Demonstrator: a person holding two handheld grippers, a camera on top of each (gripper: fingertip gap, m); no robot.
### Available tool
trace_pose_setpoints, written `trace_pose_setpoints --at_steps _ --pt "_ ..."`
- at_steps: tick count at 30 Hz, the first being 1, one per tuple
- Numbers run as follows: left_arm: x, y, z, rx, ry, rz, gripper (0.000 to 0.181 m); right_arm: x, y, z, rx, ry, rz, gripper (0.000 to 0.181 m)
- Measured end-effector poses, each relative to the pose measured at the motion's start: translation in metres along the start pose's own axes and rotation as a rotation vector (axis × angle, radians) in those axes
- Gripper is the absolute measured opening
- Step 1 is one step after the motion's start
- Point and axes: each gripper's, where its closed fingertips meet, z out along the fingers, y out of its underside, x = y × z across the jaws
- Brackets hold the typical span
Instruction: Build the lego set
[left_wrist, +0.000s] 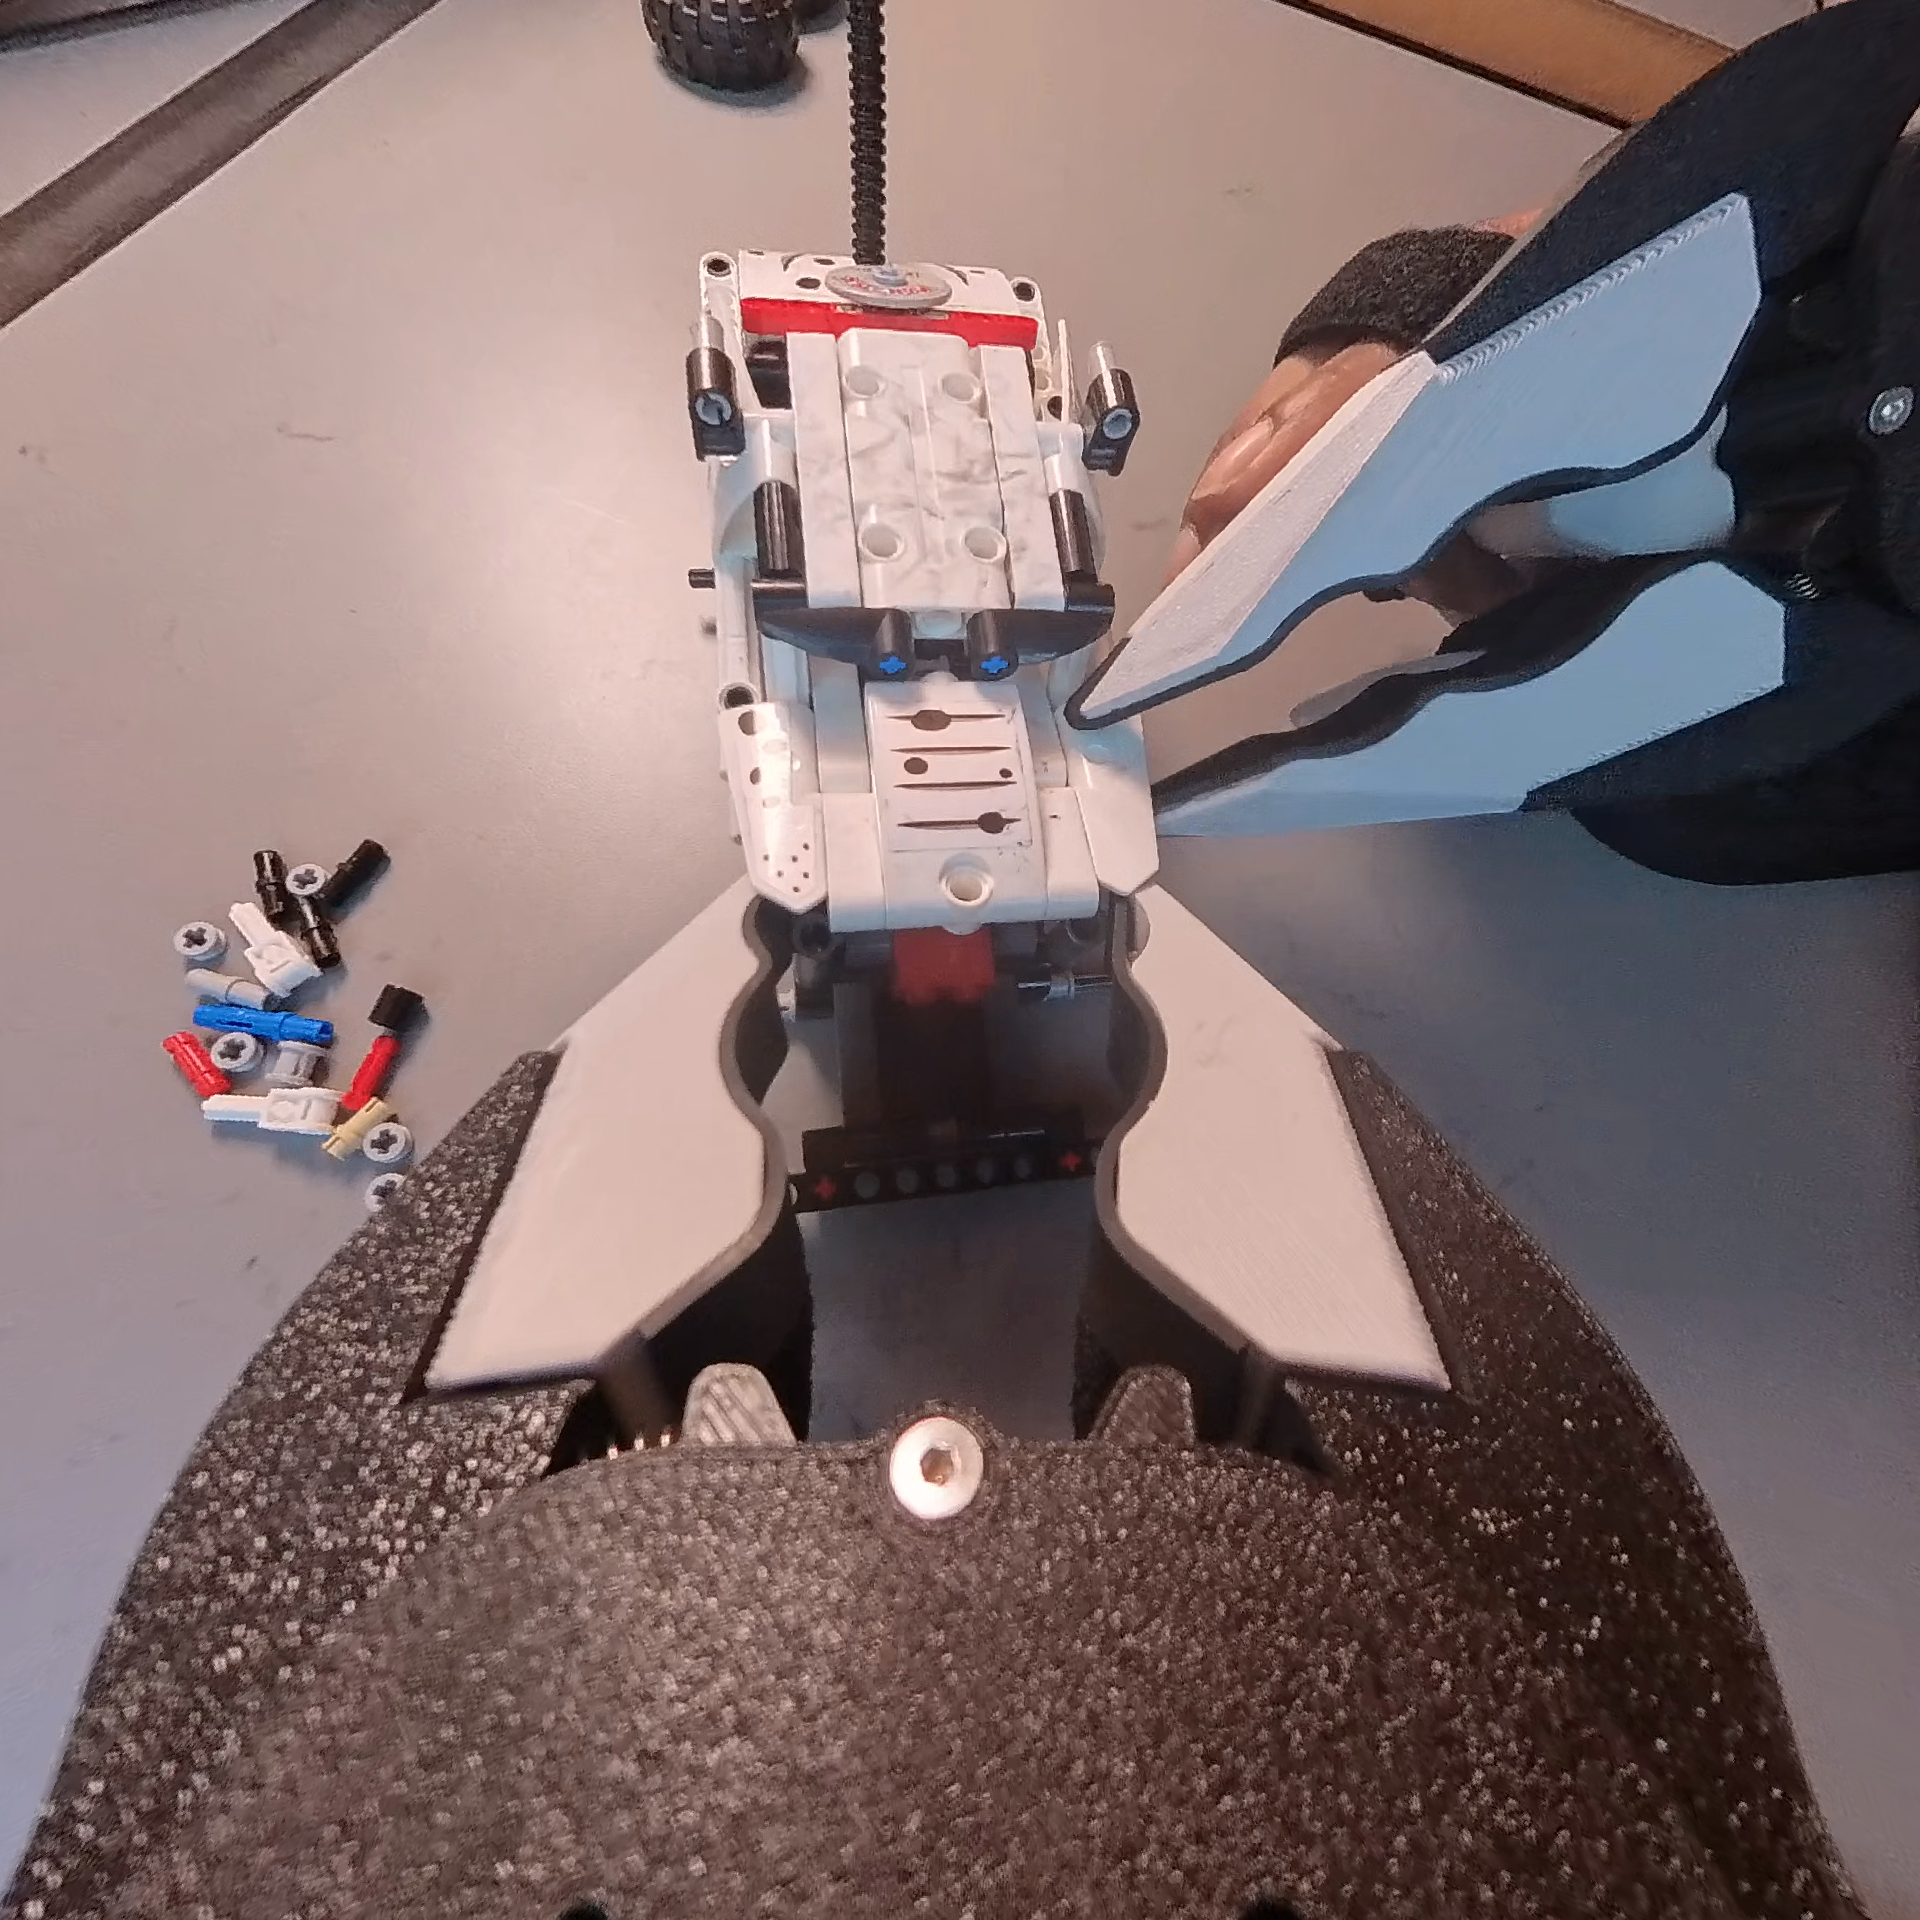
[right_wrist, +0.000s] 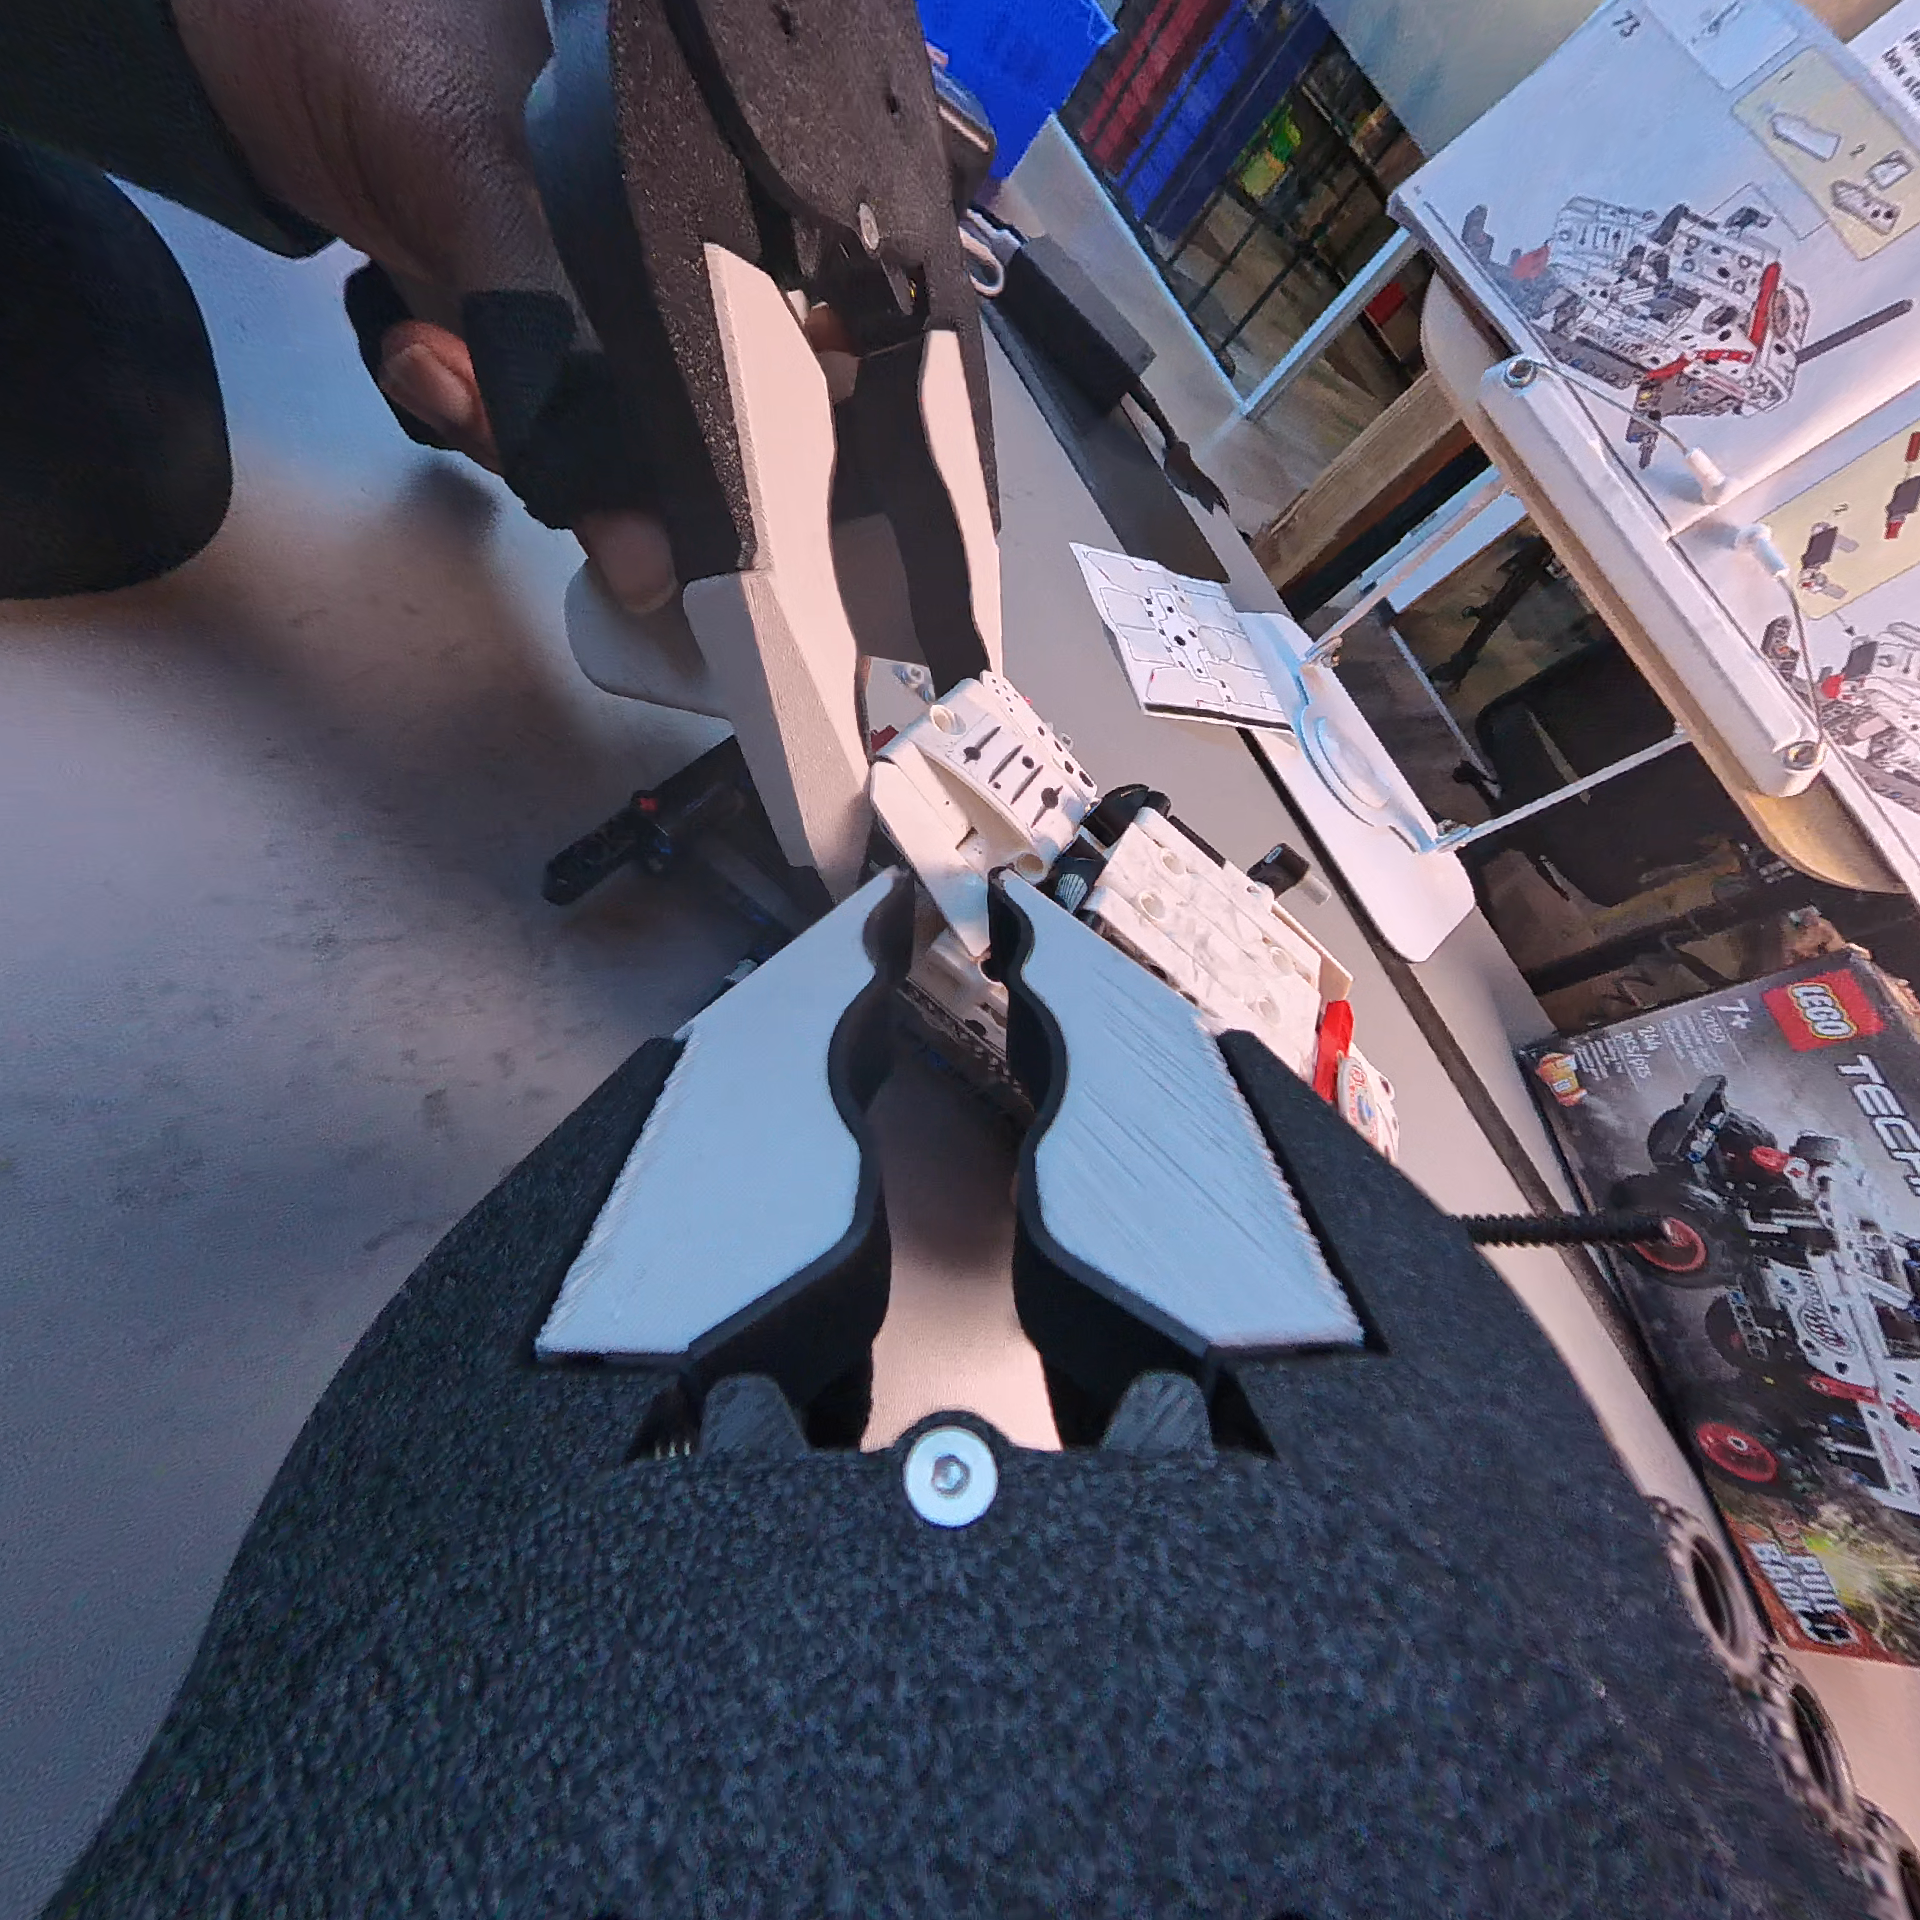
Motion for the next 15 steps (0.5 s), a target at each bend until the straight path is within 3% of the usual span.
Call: trace_pose_setpoints --at_steps 4,9,15 --pt "0.003 0.003 -0.004 0.002 0.035 0.016 0.058 -0.006 -0.008 -0.008 0.047 -0.041 0.029 0.015" --pt "0.018 0.013 -0.014 -0.027 0.137 0.095 0.059 -0.001 -0.029 -0.044 0.218 -0.135 0.215 0.020" --pt "0.025 0.020 -0.023 -0.037 0.233 0.160 0.060 0.029 -0.007 -0.078 0.167 -0.065 0.236 0.026"
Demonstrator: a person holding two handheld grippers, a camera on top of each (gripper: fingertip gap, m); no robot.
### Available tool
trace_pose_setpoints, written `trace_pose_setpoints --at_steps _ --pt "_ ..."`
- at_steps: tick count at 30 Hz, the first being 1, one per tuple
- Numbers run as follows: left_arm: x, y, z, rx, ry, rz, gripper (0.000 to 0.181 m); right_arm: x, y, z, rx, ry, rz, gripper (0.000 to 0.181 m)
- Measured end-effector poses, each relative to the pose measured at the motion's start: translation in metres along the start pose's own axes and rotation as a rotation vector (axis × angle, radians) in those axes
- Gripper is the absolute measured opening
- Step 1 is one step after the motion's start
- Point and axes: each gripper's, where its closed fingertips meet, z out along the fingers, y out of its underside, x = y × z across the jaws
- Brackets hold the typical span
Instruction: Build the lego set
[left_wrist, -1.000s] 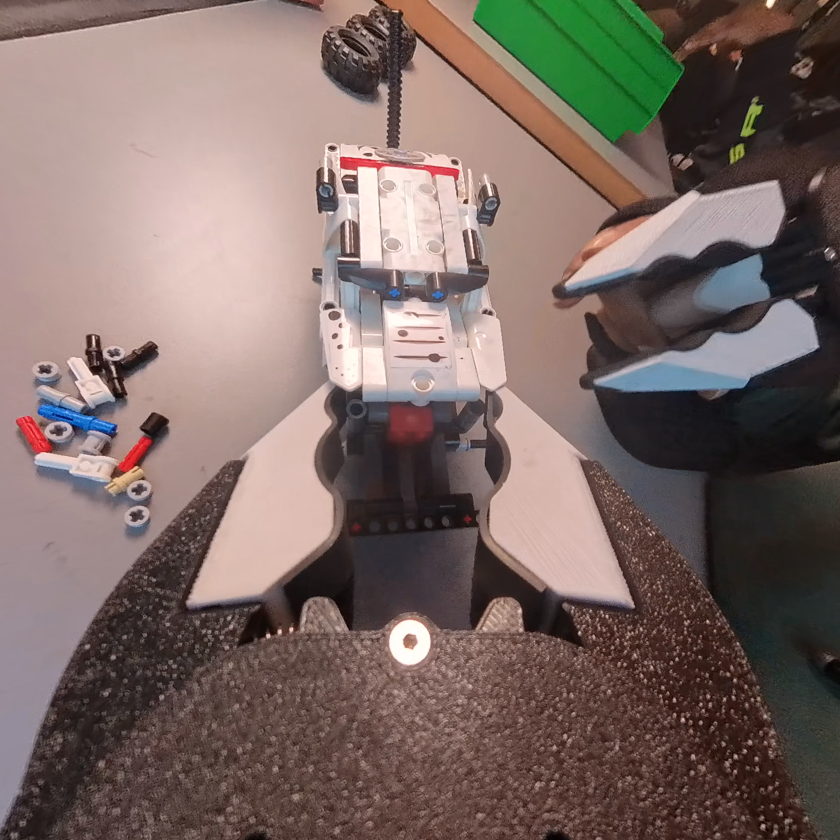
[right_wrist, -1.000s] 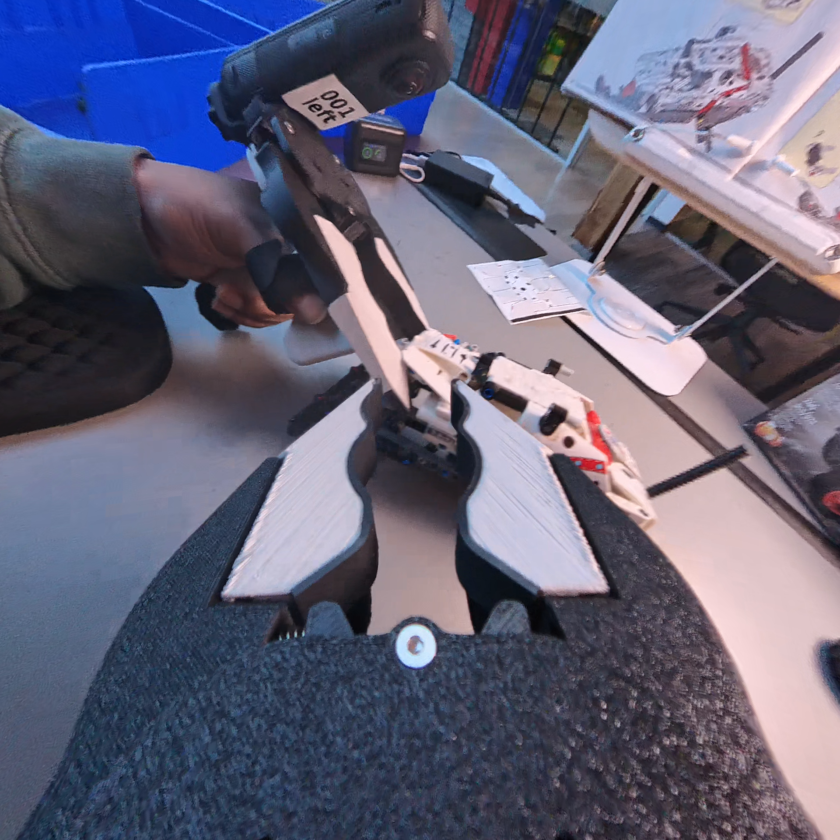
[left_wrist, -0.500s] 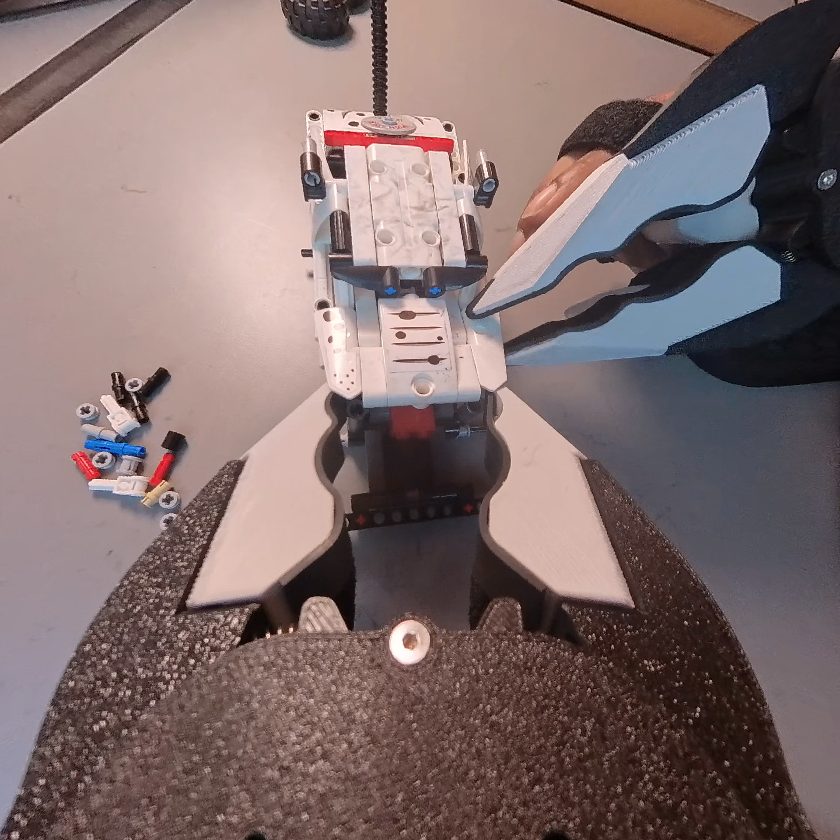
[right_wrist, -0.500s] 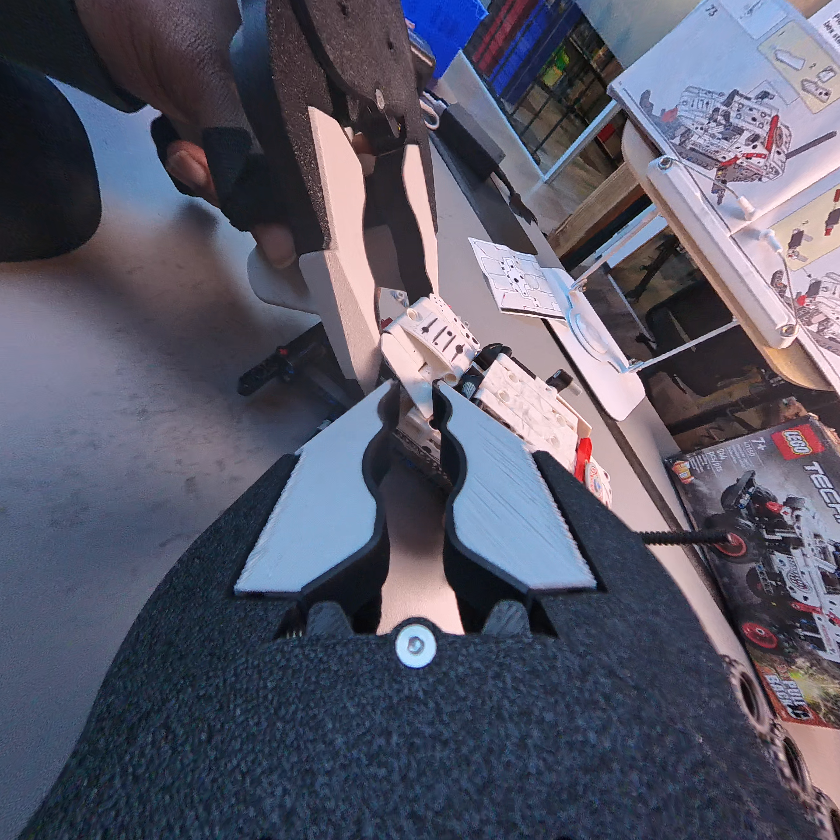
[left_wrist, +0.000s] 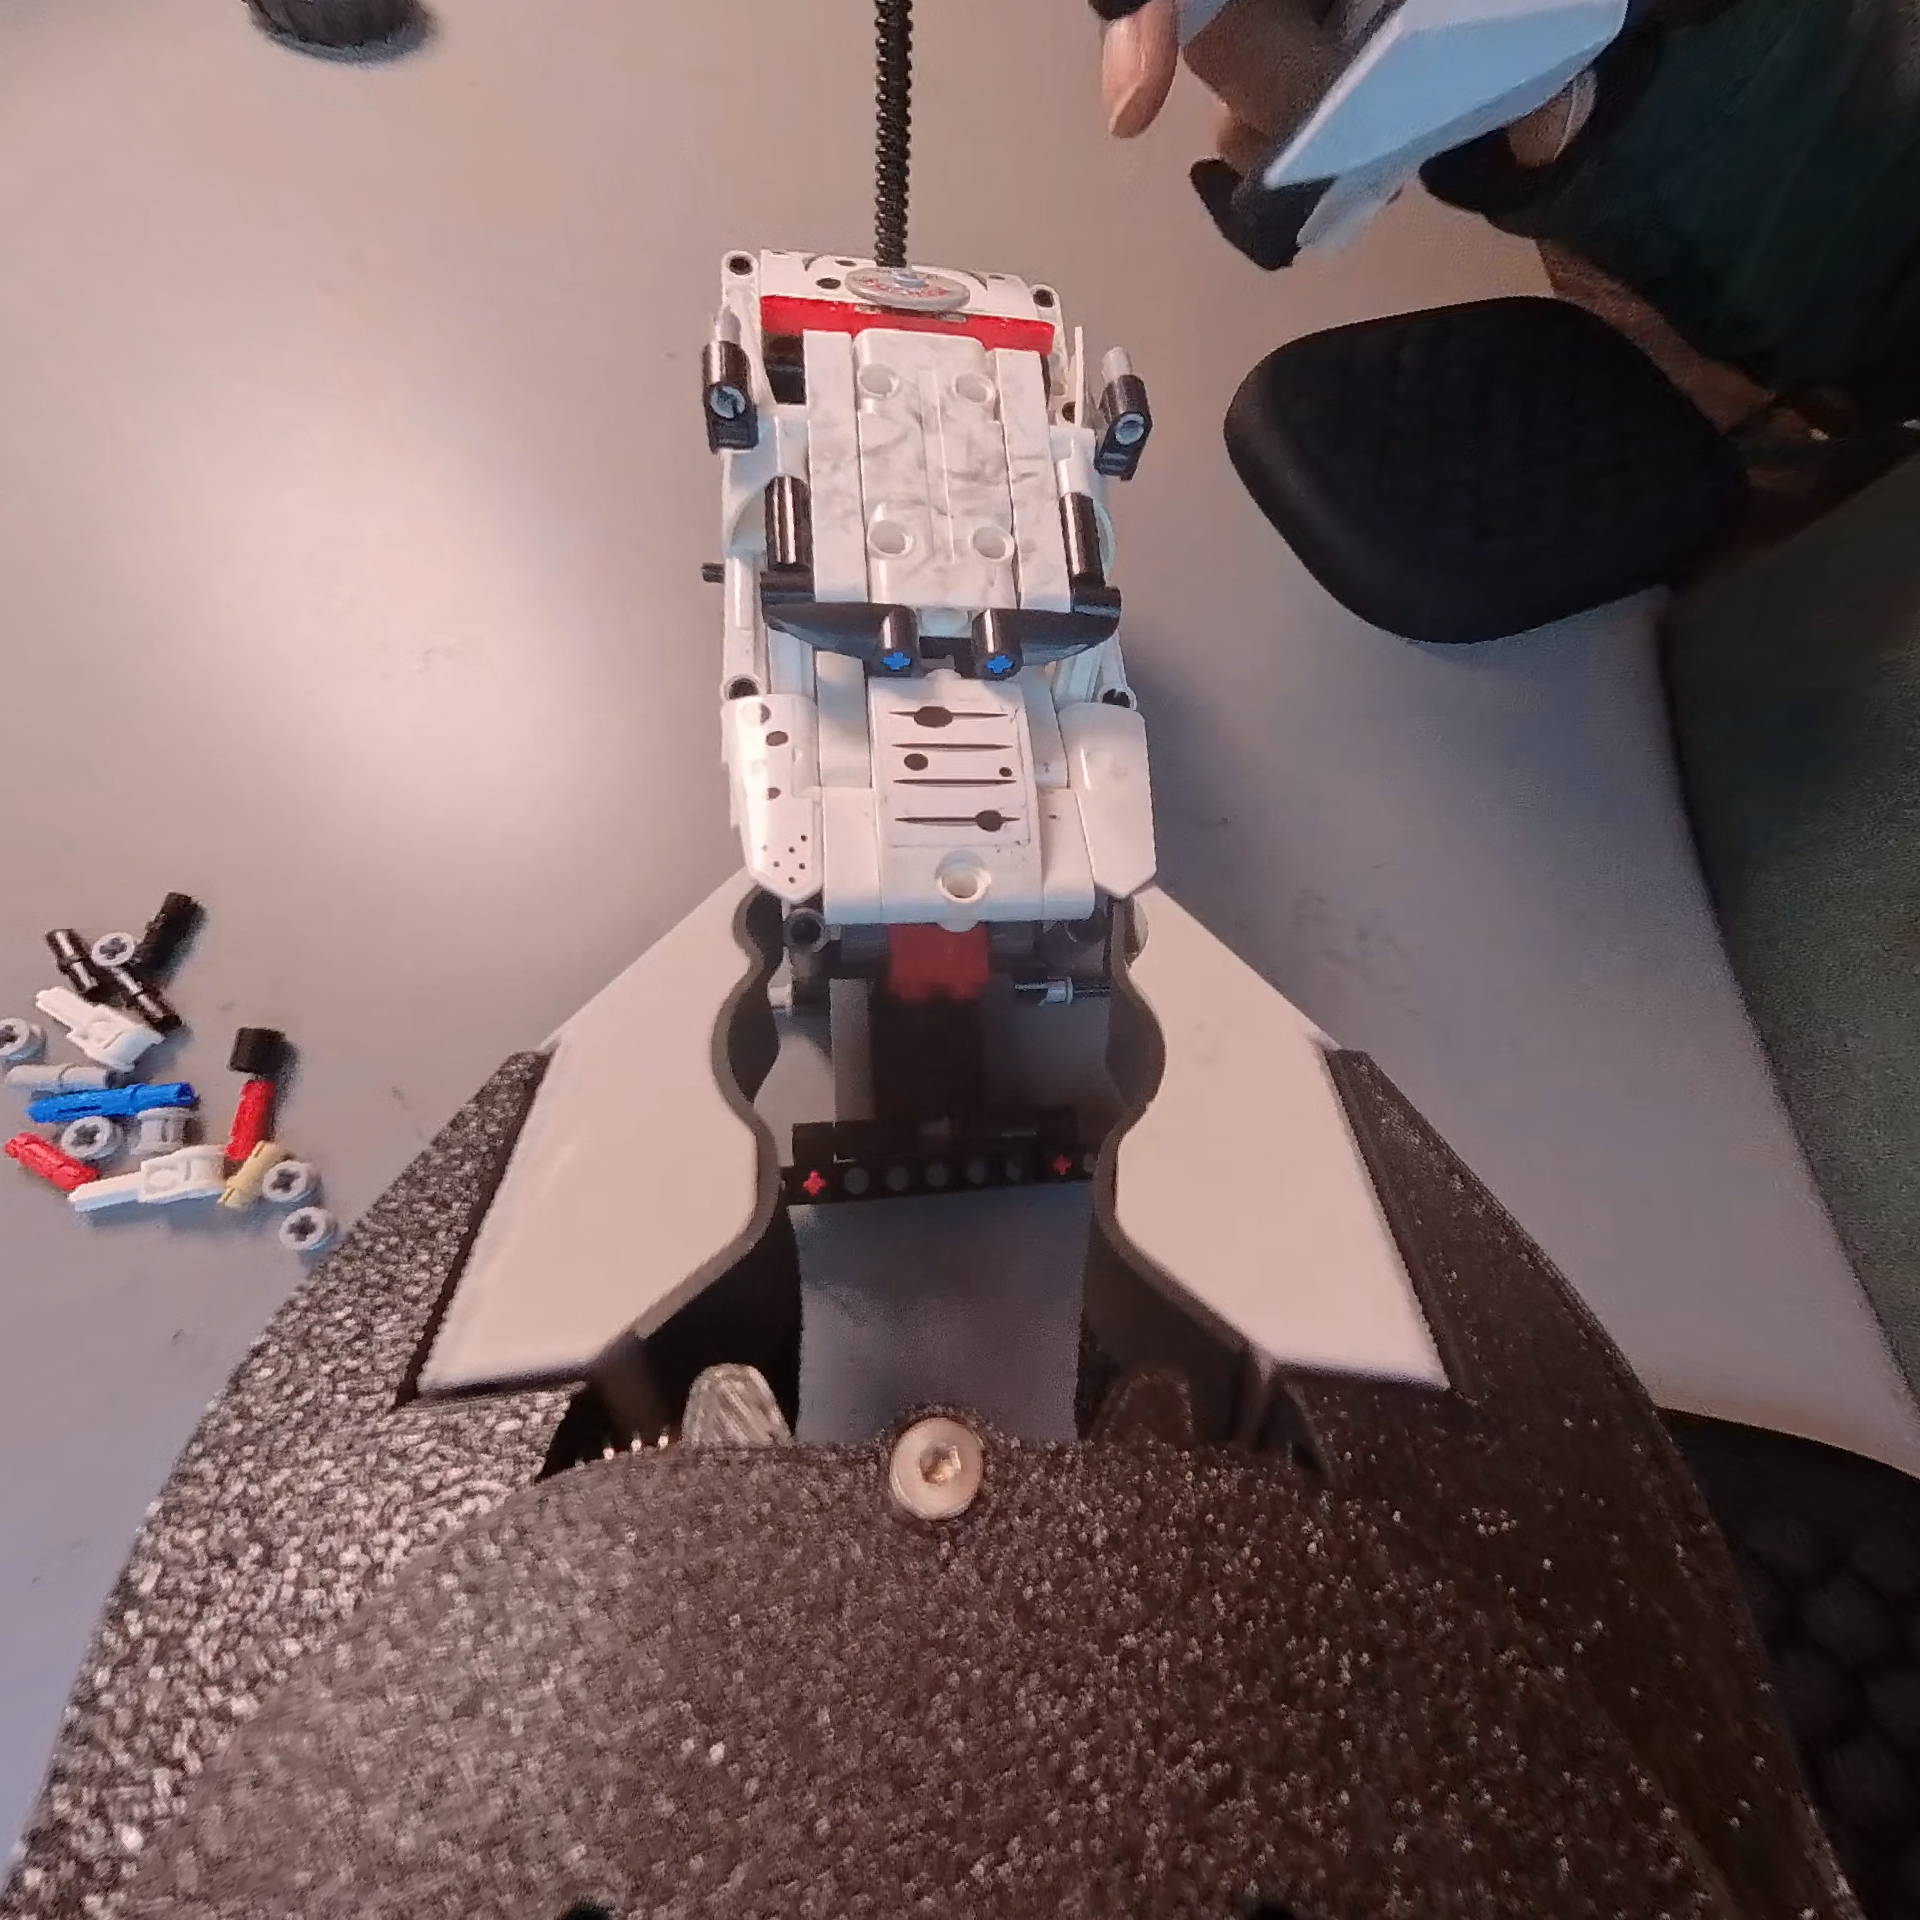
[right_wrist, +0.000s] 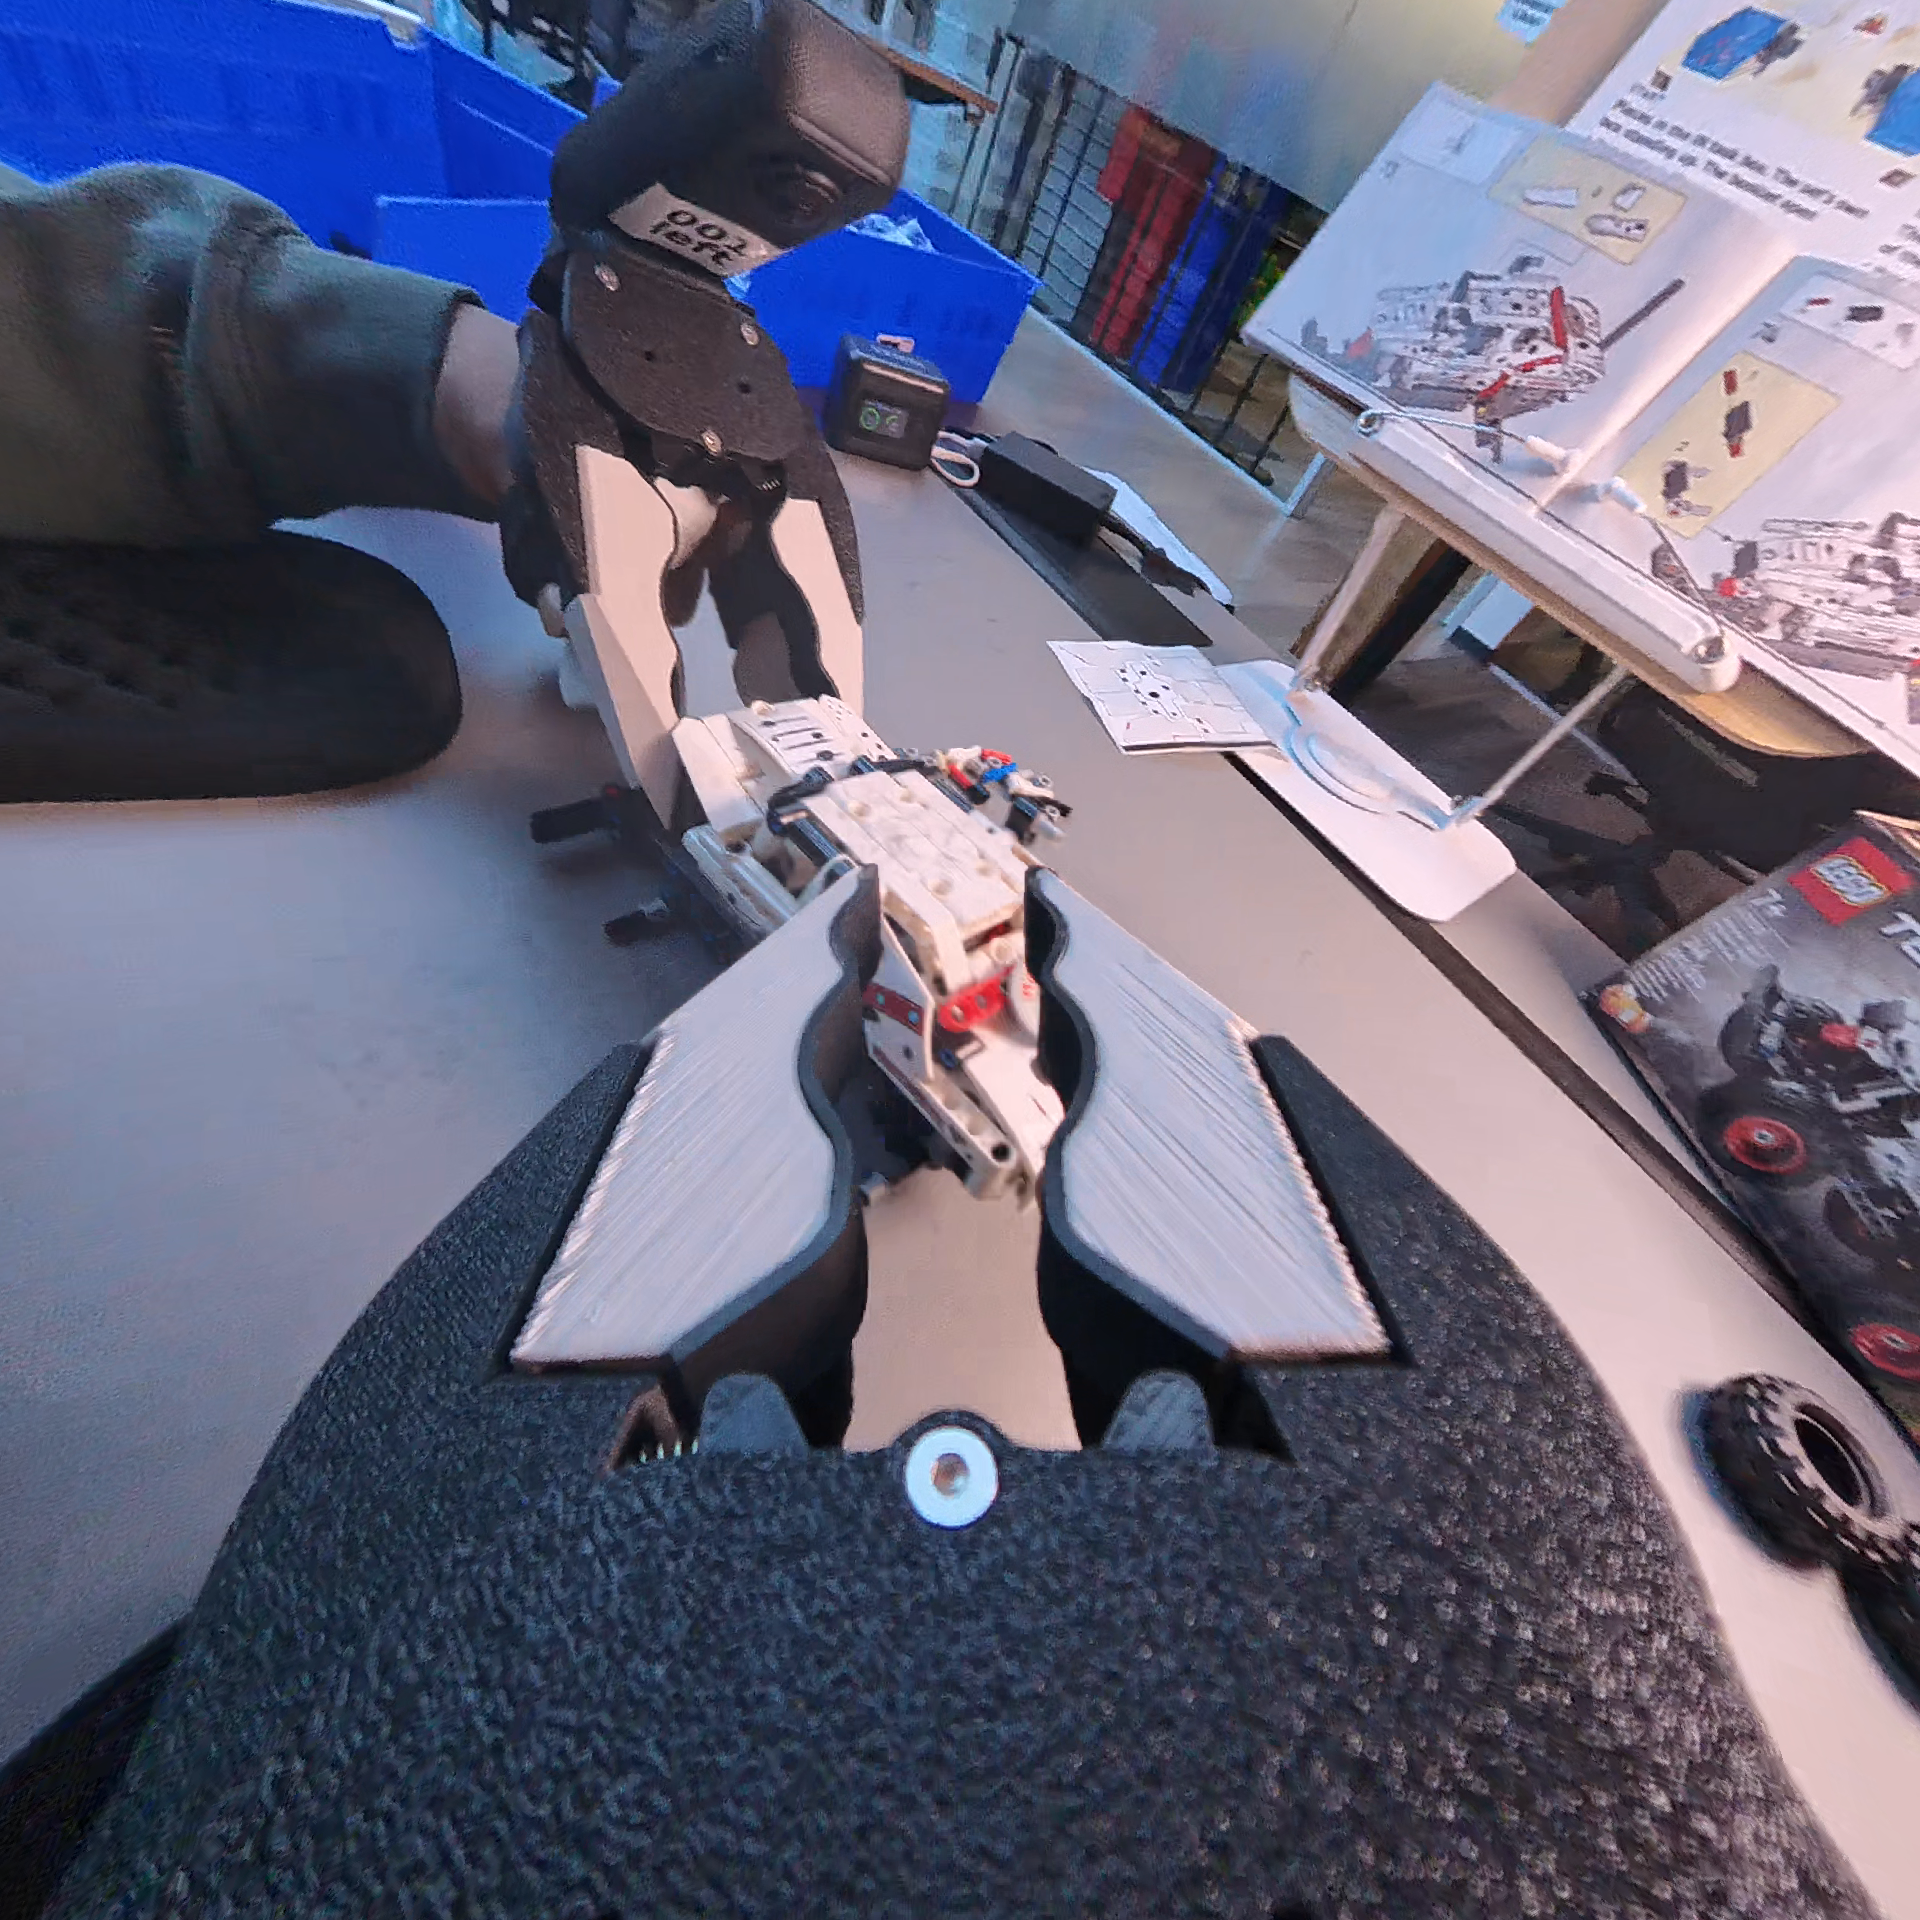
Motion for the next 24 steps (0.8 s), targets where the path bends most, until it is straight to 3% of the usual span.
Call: trace_pose_setpoints --at_steps 6,10,16,20,24 --pt "-0.016 0.009 -0.033 0.041 -0.140 -0.030 0.060 0.028 0.009 -0.024 -0.021 0.052 0.090 0.031" --pt "-0.012 0.007 -0.051 0.121 -0.203 -0.064 0.059 0.033 0.014 -0.024 -0.044 0.057 0.086 0.034" --pt "-0.008 0.007 -0.047 0.183 -0.253 -0.100 0.067 0.008 0.028 0.012 -0.215 0.014 -0.059 0.043" --pt "-0.028 -0.008 -0.054 0.284 -0.357 -0.139 0.067 -0.002 0.032 0.032 -0.307 -0.044 -0.064 0.050" --pt "-0.048 -0.013 -0.071 0.379 -0.489 -0.189 0.059 0.000 0.036 0.040 -0.358 -0.068 -0.083 0.038"
